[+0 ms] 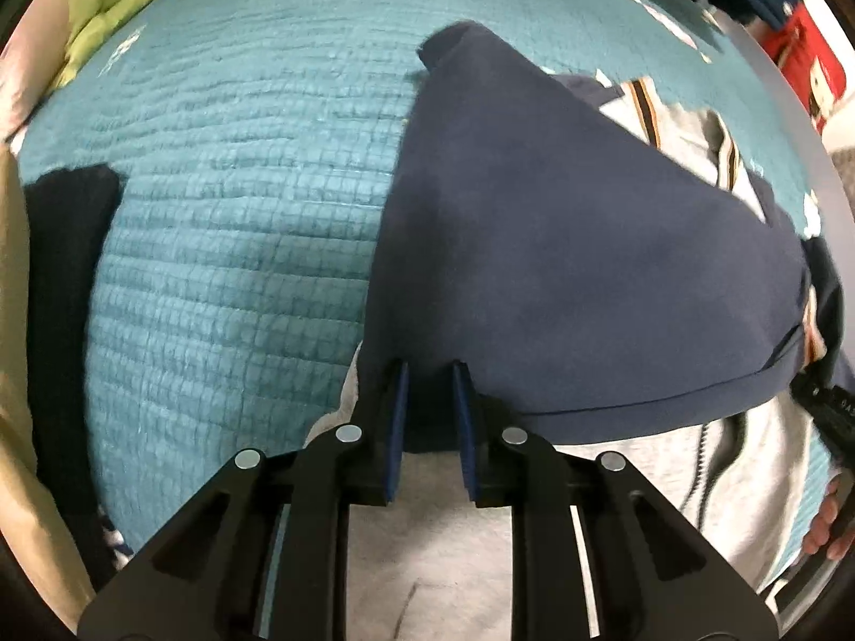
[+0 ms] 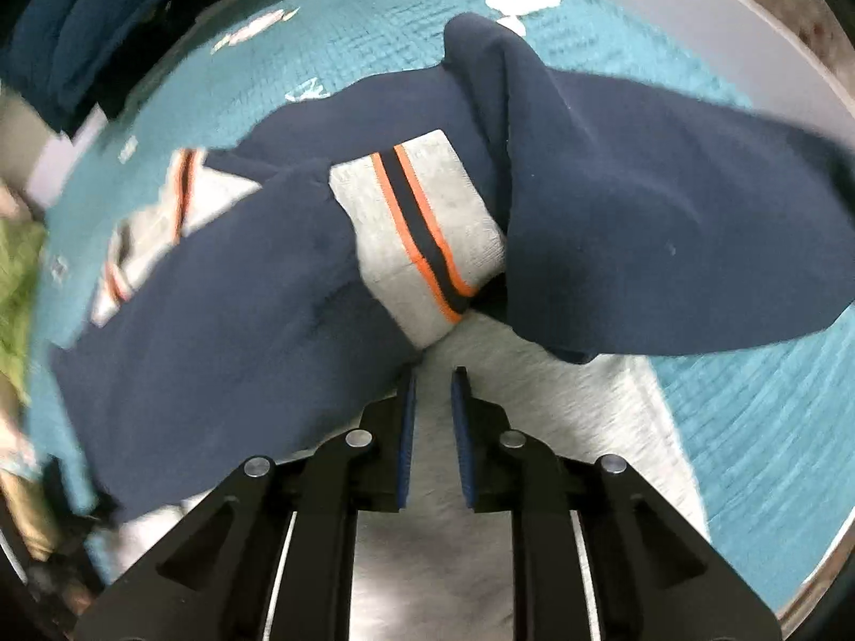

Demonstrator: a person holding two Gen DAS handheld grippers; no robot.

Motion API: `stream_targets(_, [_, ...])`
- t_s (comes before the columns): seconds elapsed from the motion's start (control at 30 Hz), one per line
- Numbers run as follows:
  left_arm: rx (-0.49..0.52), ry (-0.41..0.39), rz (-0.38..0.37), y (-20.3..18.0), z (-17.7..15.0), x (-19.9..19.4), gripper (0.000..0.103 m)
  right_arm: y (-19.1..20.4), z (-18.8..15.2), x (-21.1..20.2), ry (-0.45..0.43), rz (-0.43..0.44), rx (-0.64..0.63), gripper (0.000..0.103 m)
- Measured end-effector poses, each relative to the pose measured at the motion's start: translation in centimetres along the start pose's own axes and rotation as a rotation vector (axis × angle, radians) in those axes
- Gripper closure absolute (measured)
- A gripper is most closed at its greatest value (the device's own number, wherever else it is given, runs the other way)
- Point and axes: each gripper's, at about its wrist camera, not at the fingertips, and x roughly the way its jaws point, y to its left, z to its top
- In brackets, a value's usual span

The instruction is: Fold large clothes

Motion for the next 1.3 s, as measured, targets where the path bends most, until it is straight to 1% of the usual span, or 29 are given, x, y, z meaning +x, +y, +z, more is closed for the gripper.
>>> stream_targets(0.03, [-0.009, -0.008, -0.015, 0.5, 0.2, -0.6, 0.084, 0.1, 0.3, 0.0, 0.001, -0.007, 0.015, 0.087])
stream_targets(0.07, [-0.013, -0.013, -0.024, 1.3, -0.4, -1.3, 0.084, -0.4, 0.7, 0.0, 0.008, 0.003, 0.037, 0.081])
stream_targets(0.1, [-0.017, -0.011, -0.035, 1.7, -0.3, -1.7, 0.081, -0.8, 0.9, 0.0, 0.017, 0.033, 0.065, 0.076])
stream_targets(0.13, [-0.03, -0.004, -0.049, 2.3, -0.3, -2.1, 0.078, -1.3, 1.1, -0.1, 0.022, 0.077, 0.103, 0.067])
stream_targets(0.17, [-0.049, 0.002, -0.08, 3.0, -0.3, -2.5, 0.066, -1.7, 1.2, -0.3, 0.021, 0.091, 0.127, 0.065])
stream_targets(0.2, [-0.063, 0.003, -0.115, 3.4, -0.6, -2.8, 0.044, -1.7, 1.3, -0.4, 0.017, 0.078, 0.127, 0.065])
stream_targets(0.23, [-0.08, 0.005, -0.156, 3.7, -0.5, -3.3, 0.036, -1.7, 1.4, -0.5, 0.013, 0.066, 0.119, 0.065])
stream_targets(0.27, [-0.114, 0.016, -0.203, 4.4, -0.6, -3.7, 0.032, -1.7, 1.5, -0.6, 0.01, 0.055, 0.113, 0.064])
stream_targets(0.3, [-0.138, 0.026, -0.228, 4.1, -1.3, -3.9, 0.032, -1.7, 1.5, -0.7, 0.011, 0.058, 0.114, 0.064])
stream_targets(0.4, [-0.216, 0.046, -0.381, 4.6, -2.3, -4.1, 0.033, -2.0, 1.3, -0.9, 0.022, 0.07, 0.125, 0.064])
stream_targets(0.43, [-0.247, 0.06, -0.407, 4.5, -1.8, -3.5, 0.033, -1.8, 1.3, -0.9, 0.02, 0.064, 0.12, 0.064])
stream_targets(0.47, [-0.27, 0.079, -0.432, 4.5, -1.8, -3.0, 0.037, -1.5, 1.3, -0.7, 0.019, 0.057, 0.114, 0.063])
stream_targets(0.5, [-0.275, 0.089, -0.443, 4.3, -1.9, -2.7, 0.048, -1.4, 1.1, -0.6, 0.022, 0.052, 0.108, 0.063])
stream_targets(0.57, [-0.279, 0.107, -0.429, 4.1, -1.1, -1.5, 0.053, -1.6, 1.0, -0.9, 0.022, 0.06, 0.104, 0.062])
stream_targets(0.6, [-0.284, 0.107, -0.421, 3.3, -1.4, -1.0, 0.056, -1.5, 1.0, -0.9, 0.024, 0.069, 0.103, 0.062])
stream_targets(0.67, [-0.324, 0.172, -0.422, 3.0, -1.1, 0.9, 0.06, -1.3, 1.0, -0.6, 0.027, 0.067, 0.101, 0.062])
stream_targets(0.7, [-0.344, 0.182, -0.424, 3.2, -1.4, 1.4, 0.065, -1.3, 1.0, -0.6, 0.025, 0.066, 0.101, 0.062])
stream_targets(0.73, [-0.365, 0.16, -0.404, 3.4, -1.5, 1.5, 0.07, -1.3, 1.1, -0.5, 0.018, 0.07, 0.101, 0.062])
stream_targets(0.77, [-0.357, 0.104, -0.358, 3.6, -1.3, 1.1, 0.087, -1.3, 1.2, -0.4, 0.01, 0.076, 0.103, 0.061])
stream_targets(0.8, [-0.344, 0.063, -0.328, 3.3, -1.0, 1.4, 0.088, -1.3, 1.3, -0.3, 0.007, 0.078, 0.103, 0.061])
stream_targets(0.87, [-0.342, 0.06, -0.324, 3.8, -0.9, 1.4, 0.09, -1.3, 1.7, -0.1, 0.006, 0.081, 0.111, 0.06])
stream_targets(0.93, [-0.353, 0.026, -0.309, 3.7, -0.6, 1.0, 0.092, -1.3, 2.0, -0.1, -0.006, 0.091, 0.125, 0.06])
stream_targets(1.0, [-0.348, -0.03, -0.254, 3.3, -0.3, 0.1, 0.093, -1.4, 2.3, -0.2, -0.034, 0.075, 0.143, 0.072])
stream_targets(1.03, [-0.332, -0.073, -0.224, 3.1, -0.3, -0.8, 0.093, -1.5, 2.4, -0.2, -0.039, 0.082, 0.148, 0.082])
stream_targets(1.07, [-0.32, -0.108, -0.222, 3.2, -0.3, -1.9, 0.093, -1.4, 2.4, -0.1, -0.033, 0.114, 0.153, 0.087])
stream_targets(1.17, [-0.334, -0.14, -0.2, 4.4, -0.5, -3.6, 0.093, -0.4, 2.1, 0.1, -0.018, 0.149, 0.122, 0.089])
stream_targets(1.23, [-0.335, -0.15, -0.163, 5.1, -0.7, -3.8, 0.093, 0.8, 1.8, 0.2, -0.02, 0.171, 0.08, 0.091])
stream_targets(1.27, [-0.326, -0.153, -0.121, 5.6, -0.9, -3.4, 0.093, 1.5, 1.7, 0.5, -0.012, 0.183, 0.067, 0.092])
stream_targets(1.3, [-0.341, -0.141, -0.105, 6.1, -1.0, -2.9, 0.093, 2.0, 1.6, 0.8, -0.001, 0.184, 0.057, 0.092])
